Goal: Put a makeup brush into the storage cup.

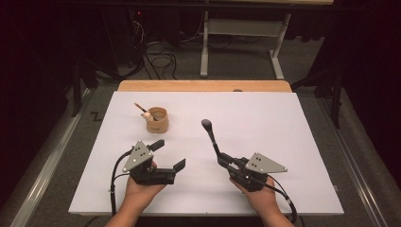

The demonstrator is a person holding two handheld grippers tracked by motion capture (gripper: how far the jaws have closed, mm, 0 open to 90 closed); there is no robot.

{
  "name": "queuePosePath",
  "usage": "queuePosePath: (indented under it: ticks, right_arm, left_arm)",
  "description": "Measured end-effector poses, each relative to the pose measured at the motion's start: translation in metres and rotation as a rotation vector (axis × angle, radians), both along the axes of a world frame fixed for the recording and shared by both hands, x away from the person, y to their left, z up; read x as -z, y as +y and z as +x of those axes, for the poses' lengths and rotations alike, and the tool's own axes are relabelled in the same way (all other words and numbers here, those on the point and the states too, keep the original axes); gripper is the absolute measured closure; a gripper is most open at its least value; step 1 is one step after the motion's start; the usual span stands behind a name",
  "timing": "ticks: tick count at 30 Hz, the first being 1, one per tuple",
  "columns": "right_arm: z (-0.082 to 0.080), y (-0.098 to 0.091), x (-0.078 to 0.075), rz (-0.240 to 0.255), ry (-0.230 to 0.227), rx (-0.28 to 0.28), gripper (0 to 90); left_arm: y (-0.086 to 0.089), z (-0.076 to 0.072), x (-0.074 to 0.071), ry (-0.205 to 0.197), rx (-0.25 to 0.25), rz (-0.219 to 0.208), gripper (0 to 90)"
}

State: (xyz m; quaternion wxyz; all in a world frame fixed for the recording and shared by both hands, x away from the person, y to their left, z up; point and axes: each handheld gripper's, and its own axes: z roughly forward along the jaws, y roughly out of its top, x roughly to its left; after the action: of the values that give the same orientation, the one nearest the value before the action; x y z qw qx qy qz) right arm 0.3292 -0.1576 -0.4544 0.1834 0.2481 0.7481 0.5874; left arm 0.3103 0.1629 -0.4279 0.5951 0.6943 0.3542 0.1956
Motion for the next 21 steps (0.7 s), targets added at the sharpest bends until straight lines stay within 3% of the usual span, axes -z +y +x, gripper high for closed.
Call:
queuePosePath:
  ticks: [21]
  right_arm:
    - [-0.004, 0.018, 0.004, -0.017, 0.0, -0.033, 80.6]
  left_arm:
    - [-0.02, 0.006, -0.002, 0.013, 0.045, -0.052, 7.0]
